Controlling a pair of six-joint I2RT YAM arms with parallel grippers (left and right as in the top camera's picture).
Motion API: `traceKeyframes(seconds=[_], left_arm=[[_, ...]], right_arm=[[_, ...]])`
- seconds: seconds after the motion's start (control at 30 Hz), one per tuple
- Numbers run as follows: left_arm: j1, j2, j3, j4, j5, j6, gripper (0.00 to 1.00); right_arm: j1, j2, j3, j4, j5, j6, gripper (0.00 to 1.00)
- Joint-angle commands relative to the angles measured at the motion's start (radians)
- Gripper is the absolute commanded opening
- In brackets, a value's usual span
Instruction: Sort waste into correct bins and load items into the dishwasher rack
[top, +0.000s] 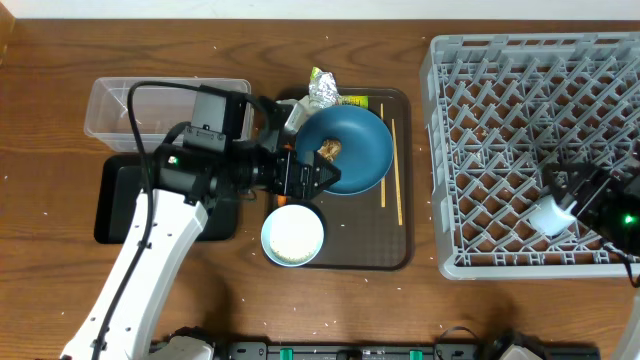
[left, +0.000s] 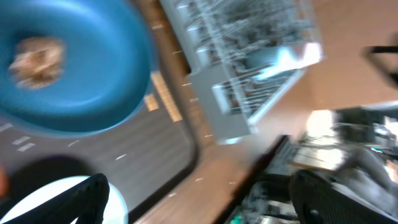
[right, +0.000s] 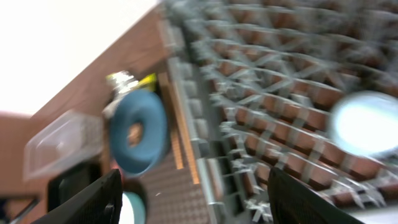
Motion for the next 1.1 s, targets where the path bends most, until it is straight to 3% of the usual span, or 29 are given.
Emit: traceKeyframes(seconds=[0.0, 0.17, 0.27, 0.57, 0.7, 0.87, 0.93, 1.07], left_arm=[[-0.043, -0.032, -0.002, -0.052, -0.279, 0.010, 0.91], [-0.132, -0.025, -0.003, -0.108, -0.579, -0.015, 0.90], [-0.158, -0.014, -0.003, -0.098, -0.685, -0.069, 0.90], [-0.159, 0.018, -0.003, -0.060, -0.700, -0.100, 0.79], [-0.159, 0.043, -0.013, 0.012, -0.730, -0.104, 0.79], [-0.159, 0.189, -0.028, 0.134, -0.729, -0.104, 0.79], [-0.159, 0.271, -0.028, 0.196, -0.734, -0.105, 0.70], [-0.159, 0.388, -0.028, 0.322, -0.771, -0.109, 0.70]], right_arm=[[0.066, -0.018, 0.018, -0.003, -0.116, -0.085, 0.67], [0.175, -0.017, 0.017, -0.003, -0.083, -0.085, 0.67], [0.225, -0.016, 0.017, -0.003, -0.063, -0.085, 0.66], [0.266, -0.012, 0.016, -0.008, -0.043, -0.085, 0.66], [0.267, -0.012, 0.015, -0.016, -0.026, -0.084, 0.66], [0.267, -0.012, 0.015, -0.019, -0.026, -0.083, 0.66], [0.267, -0.012, 0.015, -0.020, -0.026, -0.084, 0.66], [0.267, -0.012, 0.015, -0.034, -0.025, -0.085, 0.66]])
